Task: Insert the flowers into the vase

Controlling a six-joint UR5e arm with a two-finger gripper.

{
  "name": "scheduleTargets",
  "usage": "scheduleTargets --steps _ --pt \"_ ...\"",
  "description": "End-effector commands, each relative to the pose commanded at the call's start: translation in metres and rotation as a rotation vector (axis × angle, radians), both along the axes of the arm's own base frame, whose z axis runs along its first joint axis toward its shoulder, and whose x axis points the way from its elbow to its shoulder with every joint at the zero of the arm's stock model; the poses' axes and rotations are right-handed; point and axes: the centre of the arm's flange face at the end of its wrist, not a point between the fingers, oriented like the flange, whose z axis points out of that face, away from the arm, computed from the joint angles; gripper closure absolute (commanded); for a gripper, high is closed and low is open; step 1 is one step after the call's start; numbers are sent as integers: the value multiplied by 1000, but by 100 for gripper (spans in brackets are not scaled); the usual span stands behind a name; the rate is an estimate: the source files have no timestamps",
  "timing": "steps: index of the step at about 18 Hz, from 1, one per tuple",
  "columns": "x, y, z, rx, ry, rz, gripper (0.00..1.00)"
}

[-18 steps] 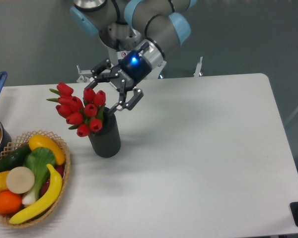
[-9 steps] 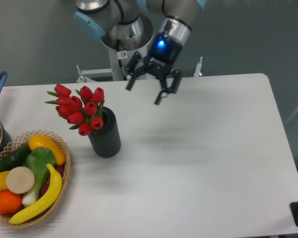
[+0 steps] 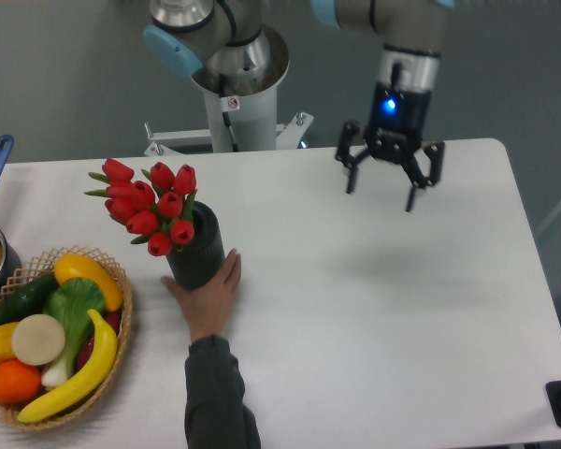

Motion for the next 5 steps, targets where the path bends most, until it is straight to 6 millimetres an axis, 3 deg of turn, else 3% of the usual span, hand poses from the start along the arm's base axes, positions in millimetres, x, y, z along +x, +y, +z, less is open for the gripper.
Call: scheduleTargets --steps 1,3,5 --pt "-9 6 -4 -55 7 4 0" --pt "-22 39 10 -158 46 -7 0" --pt "-28 66 8 -256 -11 7 0"
